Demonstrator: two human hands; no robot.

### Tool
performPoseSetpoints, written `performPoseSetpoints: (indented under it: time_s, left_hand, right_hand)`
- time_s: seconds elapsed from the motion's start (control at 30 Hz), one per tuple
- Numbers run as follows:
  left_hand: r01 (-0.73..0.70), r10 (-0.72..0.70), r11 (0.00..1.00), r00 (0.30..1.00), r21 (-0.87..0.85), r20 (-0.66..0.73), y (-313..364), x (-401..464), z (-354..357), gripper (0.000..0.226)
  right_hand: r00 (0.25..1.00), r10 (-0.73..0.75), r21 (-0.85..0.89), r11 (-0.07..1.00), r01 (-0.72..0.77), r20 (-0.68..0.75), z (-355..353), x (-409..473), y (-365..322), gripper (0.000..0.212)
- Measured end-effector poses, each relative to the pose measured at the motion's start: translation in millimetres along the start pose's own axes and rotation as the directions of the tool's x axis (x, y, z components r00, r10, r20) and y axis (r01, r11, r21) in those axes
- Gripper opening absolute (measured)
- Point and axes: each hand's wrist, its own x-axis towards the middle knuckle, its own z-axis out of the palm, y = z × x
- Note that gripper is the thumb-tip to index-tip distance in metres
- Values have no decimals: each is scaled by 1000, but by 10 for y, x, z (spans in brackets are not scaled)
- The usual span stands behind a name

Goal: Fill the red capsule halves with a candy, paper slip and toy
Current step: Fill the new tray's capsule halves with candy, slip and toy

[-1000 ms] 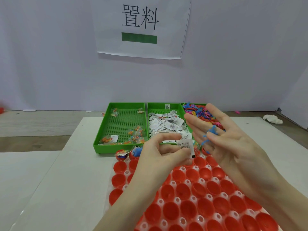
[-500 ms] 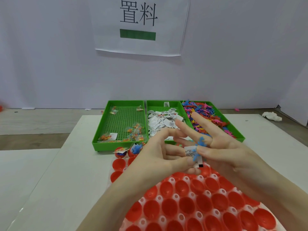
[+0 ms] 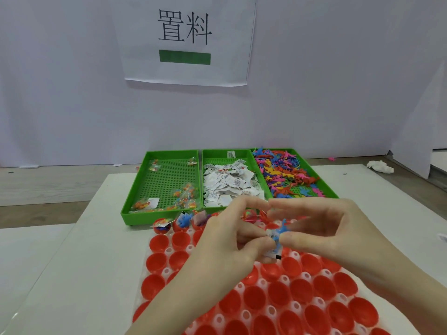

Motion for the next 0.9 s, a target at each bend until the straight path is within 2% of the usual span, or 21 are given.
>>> performPoseSetpoints:
  time_s: [0.17,0.37,0.43,0.5,0.57,0.63,0.7,0.77,0.9]
  left_hand:
    - [49,-48,995,999,-87,15,22,172,99,33]
    - [105,-115,964,993,-245,-26,175,580,223,27]
    - [86,-100,970,994,-229,-52,173,746,270,22]
    - [19,-24,999,993,-51,-112,114,908,317,15]
    - [-43,80,969,986,241,-145,17,1042,333,18]
    - [-79,130,828,990,555,-52,-116,1134,340,28]
    - [-118,69,617,993,778,96,-270,1204,362,47]
    - [-135,7,471,989,871,150,-389,1260,400,54]
    - [-154,4,341,987,927,162,-566,1336,477,48]
  right_hand:
    - [1000,-1,-26,1000,1,26,-131,-12,-66,57]
    - [997,-2,-69,998,-4,-82,-438,186,-112,50]
    - [993,-6,-70,998,-3,-119,-537,274,-77,44]
    - [980,6,-90,996,-25,-200,-617,369,50,40]
    - [948,43,-112,990,-83,-316,-665,455,269,32]
    - [910,106,-105,981,-161,-400,-672,514,526,24]
    - [878,171,-82,969,-231,-447,-645,549,750,22]
    - [858,206,-61,962,-265,-471,-607,571,890,20]
    - [861,207,-65,962,-266,-464,-564,589,991,22]
